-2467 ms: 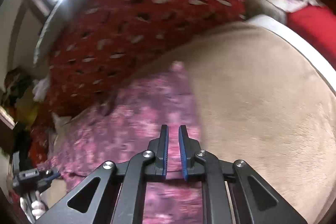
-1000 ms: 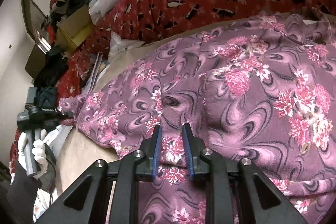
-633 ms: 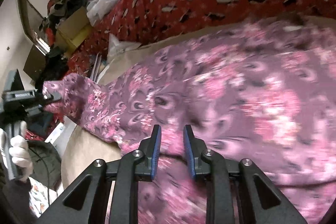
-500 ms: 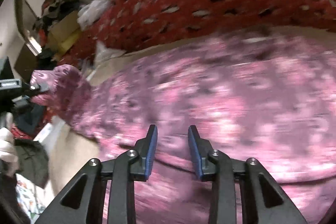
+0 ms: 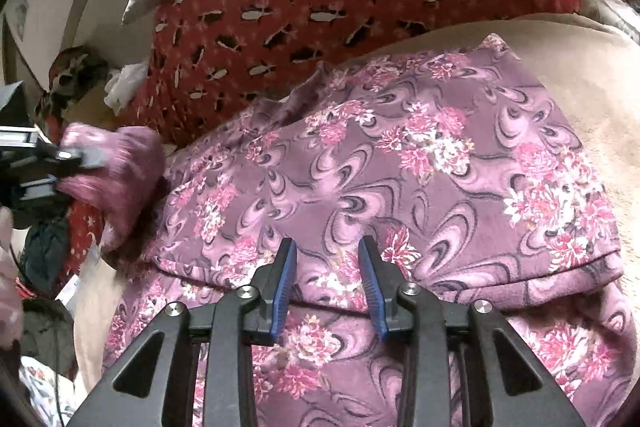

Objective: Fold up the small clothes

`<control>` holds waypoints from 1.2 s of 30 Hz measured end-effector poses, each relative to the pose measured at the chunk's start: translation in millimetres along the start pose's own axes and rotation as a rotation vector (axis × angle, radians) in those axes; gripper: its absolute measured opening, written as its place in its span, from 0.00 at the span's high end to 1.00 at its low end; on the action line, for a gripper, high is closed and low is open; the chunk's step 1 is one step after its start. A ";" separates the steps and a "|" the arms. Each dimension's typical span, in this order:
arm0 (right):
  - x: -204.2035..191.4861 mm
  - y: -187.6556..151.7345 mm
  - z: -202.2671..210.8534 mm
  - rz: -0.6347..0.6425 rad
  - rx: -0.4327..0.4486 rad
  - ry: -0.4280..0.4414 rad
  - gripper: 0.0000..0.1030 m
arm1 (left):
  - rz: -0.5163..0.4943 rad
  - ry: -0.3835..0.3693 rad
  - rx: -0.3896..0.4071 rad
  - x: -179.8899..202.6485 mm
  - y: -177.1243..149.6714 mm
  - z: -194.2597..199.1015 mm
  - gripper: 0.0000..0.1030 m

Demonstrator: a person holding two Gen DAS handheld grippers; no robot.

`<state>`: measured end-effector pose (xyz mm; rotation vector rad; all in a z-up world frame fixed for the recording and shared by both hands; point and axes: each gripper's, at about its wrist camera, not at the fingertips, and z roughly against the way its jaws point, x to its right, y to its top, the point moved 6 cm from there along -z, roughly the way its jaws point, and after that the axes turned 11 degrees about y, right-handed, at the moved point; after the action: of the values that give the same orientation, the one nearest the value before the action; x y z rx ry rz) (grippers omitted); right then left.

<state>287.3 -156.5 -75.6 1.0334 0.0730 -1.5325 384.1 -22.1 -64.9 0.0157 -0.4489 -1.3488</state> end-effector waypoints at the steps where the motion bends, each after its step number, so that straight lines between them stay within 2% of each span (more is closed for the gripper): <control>1: 1.0 0.3 0.0 -0.005 0.004 0.011 0.67 | 0.003 0.014 -0.025 1.8 -3.3 -13.0 0.95; 4: 5.6 1.4 1.2 -0.033 0.014 0.049 0.67 | 0.005 0.062 -0.094 1.1 -14.5 -48.8 0.92; 6: 7.4 0.3 1.9 -0.043 0.016 0.063 0.67 | 0.008 0.042 -0.094 -2.3 -19.0 -48.9 0.91; 10: 8.7 -1.3 1.6 -0.049 0.007 0.063 0.67 | -0.001 -0.028 -0.091 -12.9 -27.0 -16.5 0.72; 11: 8.4 -0.2 1.1 -0.054 -0.006 0.057 0.67 | -0.002 -0.042 -0.061 -21.0 -28.7 -0.4 0.67; 13: 5.2 1.6 1.3 -0.052 -0.028 0.031 0.67 | 0.016 -0.060 -0.007 -38.9 -30.8 22.1 0.47; 14: 1.1 3.8 1.2 -0.046 -0.034 0.017 0.65 | 0.047 -0.059 0.035 -56.5 -29.8 34.9 0.45; 15: -7.5 6.8 0.5 -0.031 -0.034 0.020 0.61 | 0.073 -0.049 0.058 -69.9 -29.1 40.1 0.43; 17: -31.8 15.4 -1.3 0.009 -0.025 0.066 0.58 | 0.135 -0.023 0.068 -96.4 -28.3 39.1 0.43; 20: -60.3 22.7 -14.0 0.032 -0.038 0.107 0.42 | 0.250 -0.061 0.000 -130.4 -35.0 20.7 0.43; 23: -63.5 23.6 -42.6 0.010 -0.091 0.039 0.37 | 0.292 -0.066 -0.033 -145.0 -45.3 2.7 0.43; 25: -63.4 20.7 -60.2 -0.029 -0.116 0.038 0.37 | 0.314 -0.080 -0.044 -150.3 -48.8 -5.2 0.43; 26: -64.6 20.1 -64.8 -0.033 -0.120 0.039 0.40 | 0.323 -0.084 -0.045 -150.5 -49.5 -9.1 0.43; 28: -75.5 19.9 -73.4 0.004 -0.129 0.057 0.61 | 0.331 -0.095 -0.043 -153.2 -50.3 -10.1 0.43; 29: -82.7 20.1 -76.7 0.027 -0.149 0.087 0.94 | 0.332 -0.098 -0.042 -154.7 -49.9 -8.6 0.43; 32: -91.6 30.5 -61.6 0.080 -0.106 0.107 0.94 | 0.327 -0.091 -0.034 -154.1 -45.4 -8.0 0.43; 36: -80.2 53.2 -23.2 0.077 -0.027 0.100 0.94 | 0.340 -0.096 -0.034 -156.9 -43.2 -8.4 0.43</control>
<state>334.1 -96.0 -12.8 1.0788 0.1222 -1.4063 323.1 113.5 -131.7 -0.1482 -0.4854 -1.0245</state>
